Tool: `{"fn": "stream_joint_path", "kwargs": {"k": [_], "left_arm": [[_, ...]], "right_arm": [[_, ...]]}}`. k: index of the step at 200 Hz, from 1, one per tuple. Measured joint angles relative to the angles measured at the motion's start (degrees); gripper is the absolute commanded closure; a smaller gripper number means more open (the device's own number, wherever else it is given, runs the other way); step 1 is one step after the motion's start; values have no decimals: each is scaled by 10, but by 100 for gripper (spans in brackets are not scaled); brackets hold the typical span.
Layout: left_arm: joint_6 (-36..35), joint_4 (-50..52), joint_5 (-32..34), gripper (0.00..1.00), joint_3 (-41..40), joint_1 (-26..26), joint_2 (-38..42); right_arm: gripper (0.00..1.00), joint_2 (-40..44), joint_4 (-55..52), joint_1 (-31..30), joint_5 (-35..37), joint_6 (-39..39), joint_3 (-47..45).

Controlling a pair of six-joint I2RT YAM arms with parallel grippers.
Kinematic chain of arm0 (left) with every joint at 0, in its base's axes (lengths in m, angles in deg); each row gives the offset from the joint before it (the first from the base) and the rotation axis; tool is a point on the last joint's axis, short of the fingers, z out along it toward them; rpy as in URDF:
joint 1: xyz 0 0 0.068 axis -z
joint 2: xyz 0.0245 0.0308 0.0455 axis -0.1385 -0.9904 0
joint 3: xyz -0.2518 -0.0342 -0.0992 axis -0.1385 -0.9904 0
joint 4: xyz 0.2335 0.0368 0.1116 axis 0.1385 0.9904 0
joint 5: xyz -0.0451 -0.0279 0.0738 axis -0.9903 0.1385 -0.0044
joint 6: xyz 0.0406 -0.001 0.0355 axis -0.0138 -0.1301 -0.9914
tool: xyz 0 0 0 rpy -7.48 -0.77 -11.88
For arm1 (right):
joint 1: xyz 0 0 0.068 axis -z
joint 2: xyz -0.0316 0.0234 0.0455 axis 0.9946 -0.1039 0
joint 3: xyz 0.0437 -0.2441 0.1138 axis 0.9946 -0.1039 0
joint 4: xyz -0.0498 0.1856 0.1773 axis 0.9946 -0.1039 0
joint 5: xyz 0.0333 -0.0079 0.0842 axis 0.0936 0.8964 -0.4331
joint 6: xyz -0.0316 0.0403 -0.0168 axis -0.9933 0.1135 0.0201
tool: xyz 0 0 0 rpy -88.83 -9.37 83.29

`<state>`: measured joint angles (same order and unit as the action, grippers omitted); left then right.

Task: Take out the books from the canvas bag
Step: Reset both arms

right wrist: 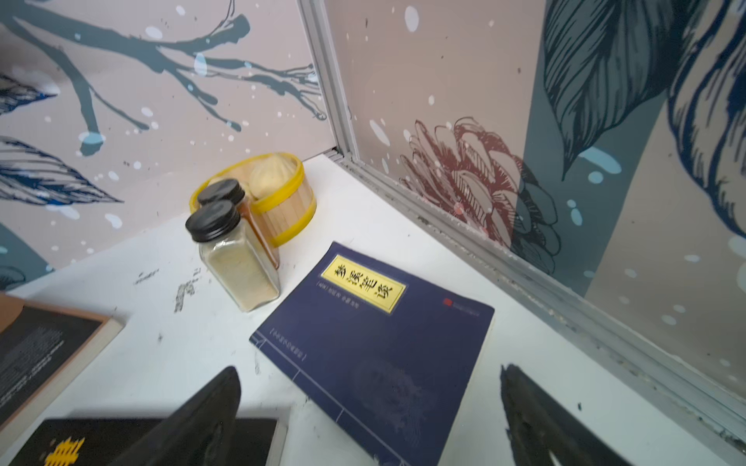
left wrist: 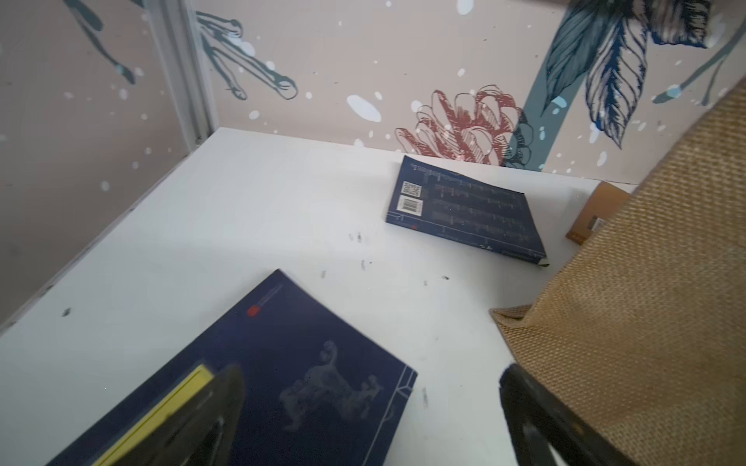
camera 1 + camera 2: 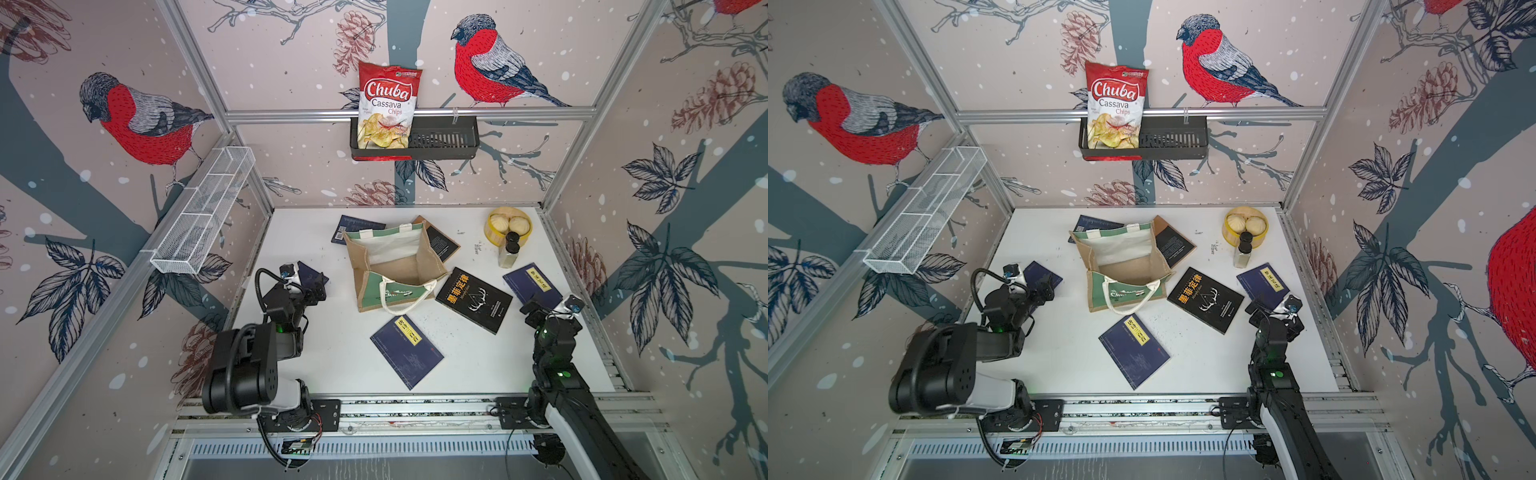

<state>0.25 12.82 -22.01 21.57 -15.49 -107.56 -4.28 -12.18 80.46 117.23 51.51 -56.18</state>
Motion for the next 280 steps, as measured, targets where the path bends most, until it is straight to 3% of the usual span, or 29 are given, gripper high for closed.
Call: {"fn": "stream_joint_path", "kwargs": {"k": [23,50,131,164,280], "left_arm": [[-29,-31,19,1,8,48,-26],[-29,-45,85,1,11,54,-33],[-31,-54,115,1,11,58,-33],[-31,-54,115,1,11,58,-33],[-42,-52,132,1,18,75,-38]], "right_arm": [[0,-79,74,7,4,0,0],[0,-195,167,7,4,0,10],[0,-540,400,-12,-62,-94,135],[0,-572,476,-5,-74,-107,111],[0,-567,485,0,-107,-118,122]]}}
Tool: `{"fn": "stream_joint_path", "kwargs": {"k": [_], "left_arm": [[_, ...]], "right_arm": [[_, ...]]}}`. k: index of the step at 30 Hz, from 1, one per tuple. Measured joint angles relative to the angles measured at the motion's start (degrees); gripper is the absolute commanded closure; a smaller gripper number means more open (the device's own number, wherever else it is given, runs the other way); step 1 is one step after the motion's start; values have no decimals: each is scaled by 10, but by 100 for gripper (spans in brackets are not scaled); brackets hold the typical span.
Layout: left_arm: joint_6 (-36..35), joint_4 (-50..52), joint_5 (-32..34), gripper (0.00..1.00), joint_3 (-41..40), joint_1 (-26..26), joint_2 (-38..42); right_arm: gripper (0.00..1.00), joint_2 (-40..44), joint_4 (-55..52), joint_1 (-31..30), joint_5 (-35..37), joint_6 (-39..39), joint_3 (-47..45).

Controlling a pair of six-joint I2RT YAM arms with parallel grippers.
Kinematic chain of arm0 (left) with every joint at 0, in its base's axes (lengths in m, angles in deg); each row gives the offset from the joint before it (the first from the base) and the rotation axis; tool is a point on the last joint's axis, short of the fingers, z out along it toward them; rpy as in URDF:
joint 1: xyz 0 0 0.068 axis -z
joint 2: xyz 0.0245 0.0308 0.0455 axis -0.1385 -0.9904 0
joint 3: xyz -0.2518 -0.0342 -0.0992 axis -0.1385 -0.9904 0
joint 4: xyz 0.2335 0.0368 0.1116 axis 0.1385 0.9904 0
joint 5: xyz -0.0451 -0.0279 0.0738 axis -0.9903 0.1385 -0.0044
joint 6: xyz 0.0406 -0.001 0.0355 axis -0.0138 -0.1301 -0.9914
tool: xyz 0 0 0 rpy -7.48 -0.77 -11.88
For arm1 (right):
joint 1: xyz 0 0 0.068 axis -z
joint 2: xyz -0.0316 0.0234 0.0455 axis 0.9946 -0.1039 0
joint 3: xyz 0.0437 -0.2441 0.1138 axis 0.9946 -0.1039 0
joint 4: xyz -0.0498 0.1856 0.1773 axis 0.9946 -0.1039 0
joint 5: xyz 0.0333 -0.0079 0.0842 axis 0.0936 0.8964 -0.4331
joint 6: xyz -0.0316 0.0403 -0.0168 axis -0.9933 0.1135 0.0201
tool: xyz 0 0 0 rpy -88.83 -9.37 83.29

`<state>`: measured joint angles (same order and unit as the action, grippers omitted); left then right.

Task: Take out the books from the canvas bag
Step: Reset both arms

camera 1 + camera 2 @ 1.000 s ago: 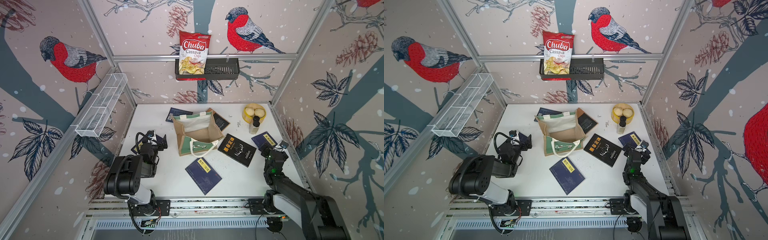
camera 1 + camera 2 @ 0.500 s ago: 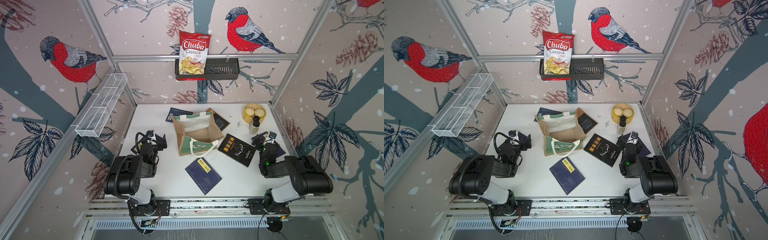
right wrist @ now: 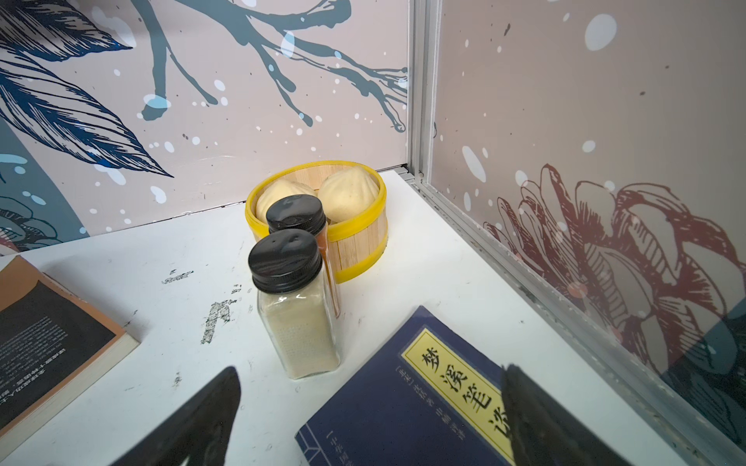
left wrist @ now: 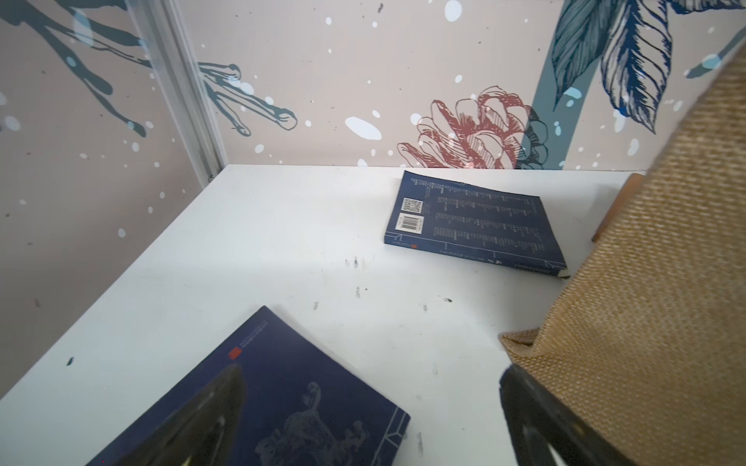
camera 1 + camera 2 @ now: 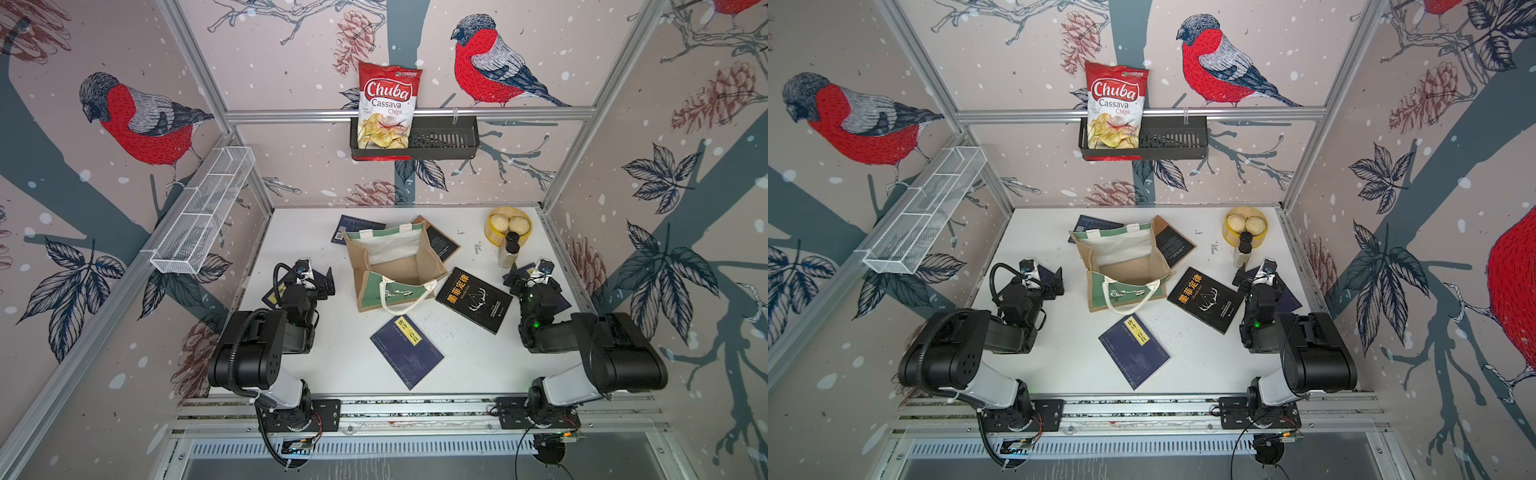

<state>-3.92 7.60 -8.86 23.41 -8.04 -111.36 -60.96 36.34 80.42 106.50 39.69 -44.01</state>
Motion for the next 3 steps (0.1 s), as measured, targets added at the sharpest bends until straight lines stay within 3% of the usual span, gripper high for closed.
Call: {"fn": "stream_joint_path", "kwargs": {"k": [3], "left_arm": [[0,-2,4,1,-1,0,1]], "right_arm": [[0,0,0,0,0,0,0]]}}
